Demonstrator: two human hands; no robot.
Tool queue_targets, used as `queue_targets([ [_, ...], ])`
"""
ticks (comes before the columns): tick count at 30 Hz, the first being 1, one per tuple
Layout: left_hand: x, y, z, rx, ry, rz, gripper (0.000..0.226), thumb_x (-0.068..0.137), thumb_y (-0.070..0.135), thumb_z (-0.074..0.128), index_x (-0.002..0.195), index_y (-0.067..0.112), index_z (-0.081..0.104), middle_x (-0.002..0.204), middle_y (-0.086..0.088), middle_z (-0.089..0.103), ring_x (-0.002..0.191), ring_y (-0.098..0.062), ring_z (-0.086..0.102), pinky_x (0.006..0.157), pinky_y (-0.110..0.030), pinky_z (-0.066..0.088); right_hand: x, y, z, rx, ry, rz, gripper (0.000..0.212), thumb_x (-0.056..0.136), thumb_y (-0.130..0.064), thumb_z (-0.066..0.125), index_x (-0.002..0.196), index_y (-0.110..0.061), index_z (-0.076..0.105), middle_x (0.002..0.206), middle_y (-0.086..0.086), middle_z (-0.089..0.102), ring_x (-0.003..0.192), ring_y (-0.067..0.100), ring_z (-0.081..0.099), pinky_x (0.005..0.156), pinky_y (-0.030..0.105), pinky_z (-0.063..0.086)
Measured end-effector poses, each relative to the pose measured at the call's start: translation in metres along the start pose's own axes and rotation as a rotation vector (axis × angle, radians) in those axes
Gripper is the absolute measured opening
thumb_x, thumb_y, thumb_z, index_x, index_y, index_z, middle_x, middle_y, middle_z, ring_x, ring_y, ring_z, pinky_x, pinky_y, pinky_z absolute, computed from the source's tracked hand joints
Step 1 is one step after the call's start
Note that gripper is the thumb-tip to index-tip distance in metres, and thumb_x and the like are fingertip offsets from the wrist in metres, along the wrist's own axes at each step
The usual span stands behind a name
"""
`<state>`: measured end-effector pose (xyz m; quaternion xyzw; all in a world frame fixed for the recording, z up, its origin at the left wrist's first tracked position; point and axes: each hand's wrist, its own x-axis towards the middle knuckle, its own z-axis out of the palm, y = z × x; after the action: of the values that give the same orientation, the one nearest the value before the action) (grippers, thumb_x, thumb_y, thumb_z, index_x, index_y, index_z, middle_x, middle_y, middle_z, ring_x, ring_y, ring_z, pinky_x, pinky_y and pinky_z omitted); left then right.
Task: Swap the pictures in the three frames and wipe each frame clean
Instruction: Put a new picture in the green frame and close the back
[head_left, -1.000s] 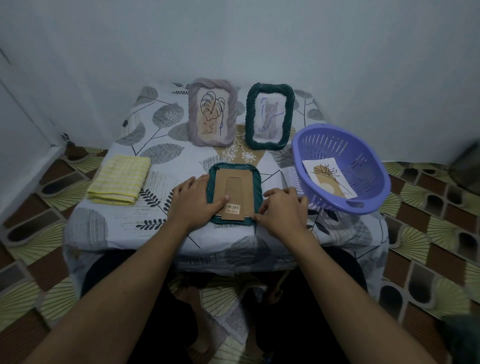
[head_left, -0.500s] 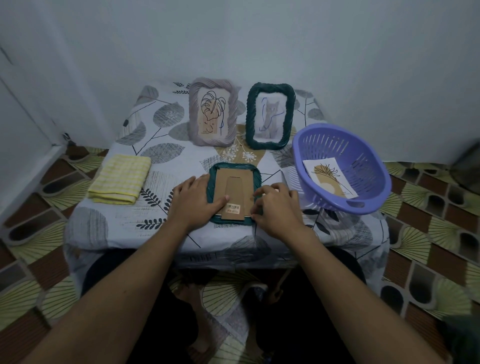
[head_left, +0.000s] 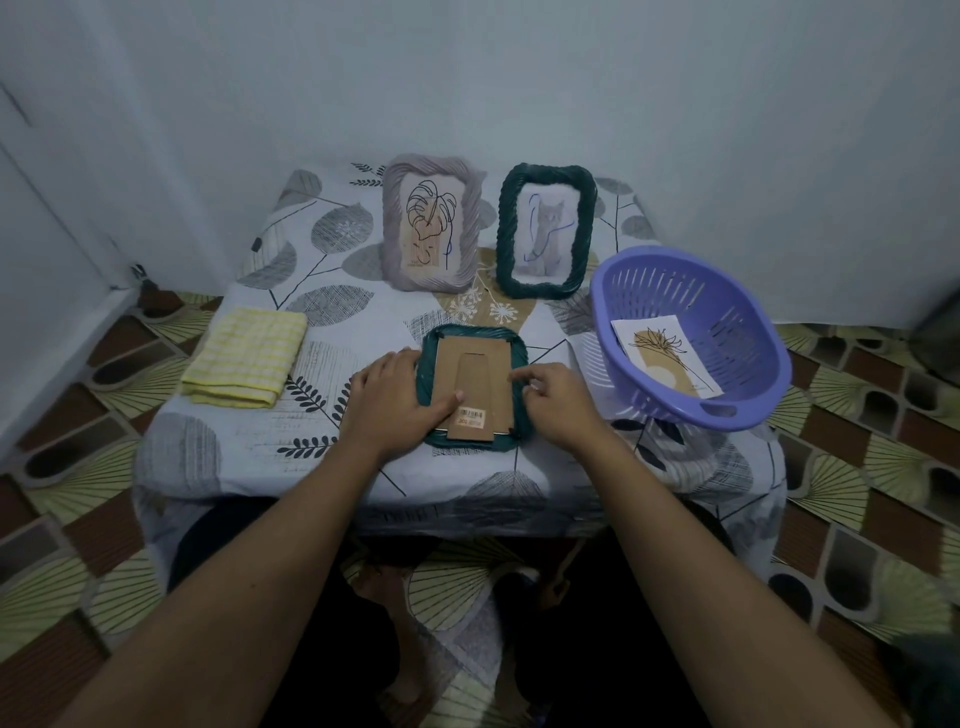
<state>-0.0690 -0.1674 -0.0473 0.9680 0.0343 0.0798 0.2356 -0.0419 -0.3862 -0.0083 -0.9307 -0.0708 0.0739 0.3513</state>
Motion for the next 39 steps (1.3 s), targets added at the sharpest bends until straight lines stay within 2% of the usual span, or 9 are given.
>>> queue_targets([
  [5, -0.001, 0.003, 0.000, -0.026, 0.029, -0.030, 0.072, 0.080, 0.077, 0.054, 0.119, 0.016, 0.050, 0.122, -0.003, 0.058, 0.118, -0.024, 0.051, 0.102, -0.044, 0.034, 0.000, -0.004, 0.015, 0.104, 0.020, 0.046, 0.035, 0.098, -0.024, 0.060, 0.132, -0.019, 0.062, 0.137, 0.010, 0.040, 0.127, 0.026, 0.048, 0.108, 0.029, 0.037],
  [11, -0.001, 0.007, -0.006, -0.088, 0.007, -0.082, 0.074, 0.077, 0.071, 0.065, 0.122, 0.014, 0.052, 0.129, -0.006, 0.055, 0.124, -0.025, 0.046, 0.099, -0.040, 0.032, 0.001, -0.010, 0.022, -0.019, 0.012, 0.044, 0.035, 0.092, -0.032, 0.067, 0.127, -0.033, 0.065, 0.145, 0.008, 0.031, 0.133, 0.030, 0.038, 0.114, 0.033, 0.034],
  [14, 0.000, 0.004, -0.011, -0.159, -0.034, -0.124, 0.074, 0.073, 0.078, 0.056, 0.116, 0.018, 0.057, 0.129, -0.002, 0.057, 0.129, -0.025, 0.040, 0.101, -0.043, 0.030, 0.004, -0.014, 0.021, -0.019, 0.000, 0.053, 0.034, 0.092, -0.032, 0.067, 0.126, -0.035, 0.065, 0.146, 0.007, 0.030, 0.134, 0.031, 0.037, 0.114, 0.036, 0.035],
  [17, -0.001, -0.002, -0.017, -0.260, -0.001, -0.200, 0.052, 0.089, 0.064, 0.050, 0.121, 0.025, 0.062, 0.129, 0.001, 0.059, 0.130, -0.026, 0.040, 0.106, -0.043, 0.030, 0.005, -0.020, 0.024, -0.009, -0.033, 0.043, 0.036, 0.093, -0.034, 0.065, 0.129, -0.038, 0.062, 0.147, 0.006, 0.031, 0.134, 0.032, 0.038, 0.113, 0.039, 0.035],
  [22, -0.002, -0.007, -0.045, -0.663, 0.146, -0.328, 0.030, 0.097, 0.027, 0.055, 0.122, 0.022, 0.069, 0.112, 0.005, 0.070, 0.109, -0.019, 0.063, 0.098, -0.036, 0.049, 0.003, -0.042, 0.035, 0.019, -0.109, -0.071, 0.043, 0.098, -0.037, 0.057, 0.141, -0.038, 0.050, 0.139, 0.008, 0.045, 0.126, 0.029, 0.046, 0.107, 0.041, 0.039],
  [28, -0.003, 0.005, -0.076, -0.829, 0.346, -0.317, 0.016, 0.088, 0.025, 0.072, 0.103, 0.022, 0.076, 0.092, 0.004, 0.075, 0.090, -0.013, 0.071, 0.085, -0.033, 0.058, -0.001, -0.071, 0.035, 0.277, -0.191, -0.123, 0.040, 0.101, -0.025, 0.055, 0.141, -0.021, 0.053, 0.136, 0.002, 0.057, 0.117, 0.017, 0.053, 0.099, 0.036, 0.046],
  [32, -0.002, 0.031, -0.079, -0.860, 0.299, -0.181, 0.013, 0.091, 0.024, 0.071, 0.103, 0.023, 0.076, 0.092, 0.008, 0.076, 0.086, -0.006, 0.071, 0.079, -0.025, 0.057, 0.003, -0.084, 0.015, 0.770, -0.136, 0.053, 0.028, 0.105, -0.021, 0.045, 0.128, -0.014, 0.060, 0.115, 0.000, 0.065, 0.103, 0.017, 0.061, 0.069, 0.023, 0.047],
  [35, 0.000, 0.053, -0.073, -0.877, 0.238, -0.108, 0.017, 0.093, 0.027, 0.068, 0.107, 0.022, 0.077, 0.095, 0.009, 0.076, 0.086, -0.005, 0.070, 0.079, -0.023, 0.057, 0.008, -0.083, -0.002, 0.918, -0.083, 0.105, 0.023, 0.105, -0.025, 0.044, 0.116, -0.022, 0.064, 0.101, -0.004, 0.067, 0.096, 0.018, 0.063, 0.070, 0.029, 0.051],
  [39, 0.003, 0.070, -0.058, -0.894, 0.152, -0.050, 0.017, 0.097, 0.025, 0.062, 0.108, 0.023, 0.076, 0.096, 0.008, 0.076, 0.083, -0.002, 0.069, 0.079, -0.022, 0.054, 0.011, -0.075, -0.012, 0.952, -0.057, 0.152, 0.029, 0.103, -0.032, 0.050, 0.119, -0.014, 0.066, 0.105, 0.000, 0.073, 0.092, 0.020, 0.068, 0.063, 0.030, 0.057],
])
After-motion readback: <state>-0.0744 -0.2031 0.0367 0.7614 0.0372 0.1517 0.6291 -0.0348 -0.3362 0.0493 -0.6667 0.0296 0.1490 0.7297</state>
